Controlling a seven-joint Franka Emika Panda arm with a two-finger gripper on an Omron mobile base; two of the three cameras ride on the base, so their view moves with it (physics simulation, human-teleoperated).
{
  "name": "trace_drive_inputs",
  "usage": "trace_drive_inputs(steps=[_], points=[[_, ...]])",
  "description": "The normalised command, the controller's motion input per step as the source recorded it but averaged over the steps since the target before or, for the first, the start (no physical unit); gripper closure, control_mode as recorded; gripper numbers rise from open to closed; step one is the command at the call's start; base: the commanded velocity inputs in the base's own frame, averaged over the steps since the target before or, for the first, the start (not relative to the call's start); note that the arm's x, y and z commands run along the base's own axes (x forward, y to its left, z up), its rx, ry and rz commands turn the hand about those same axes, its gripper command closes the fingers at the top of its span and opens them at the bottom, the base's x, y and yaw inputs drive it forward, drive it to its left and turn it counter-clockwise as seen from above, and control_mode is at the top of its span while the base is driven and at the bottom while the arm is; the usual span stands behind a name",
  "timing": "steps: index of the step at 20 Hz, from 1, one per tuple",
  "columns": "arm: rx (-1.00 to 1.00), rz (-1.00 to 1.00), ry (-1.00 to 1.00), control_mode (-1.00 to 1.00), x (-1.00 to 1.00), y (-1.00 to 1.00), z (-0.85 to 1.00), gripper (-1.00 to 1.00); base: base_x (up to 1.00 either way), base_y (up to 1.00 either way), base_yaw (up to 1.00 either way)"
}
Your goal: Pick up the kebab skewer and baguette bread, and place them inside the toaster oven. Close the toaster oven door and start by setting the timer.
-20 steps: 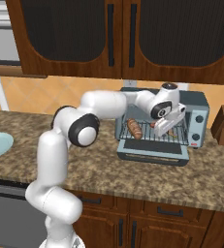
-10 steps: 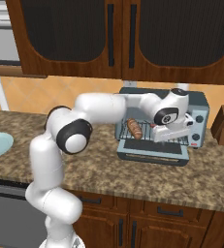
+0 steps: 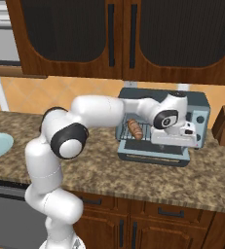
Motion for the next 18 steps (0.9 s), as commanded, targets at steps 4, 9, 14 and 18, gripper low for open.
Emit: trace_drive_inputs(steps=[4, 9, 14, 18], points=[[0.0, -0.4, 0.03, -1.0, 0.08, 0.07, -0.01, -1.0, 0.0, 0.0, 0.0], [0.0, -0.3, 0.0, -1.0, 0.1, 0.06, -0.12, -1.0, 0.0, 0.0, 0.0], [-0.05, -0.17, 0.0, -1.0, 0.0, 0.04, -0.38, -1.0, 0.0, 0.0, 0.0], [-0.05, -0.13, -0.01, -1.0, 0.0, 0.11, -0.32, -1.0, 0.0, 0.0, 0.0]])
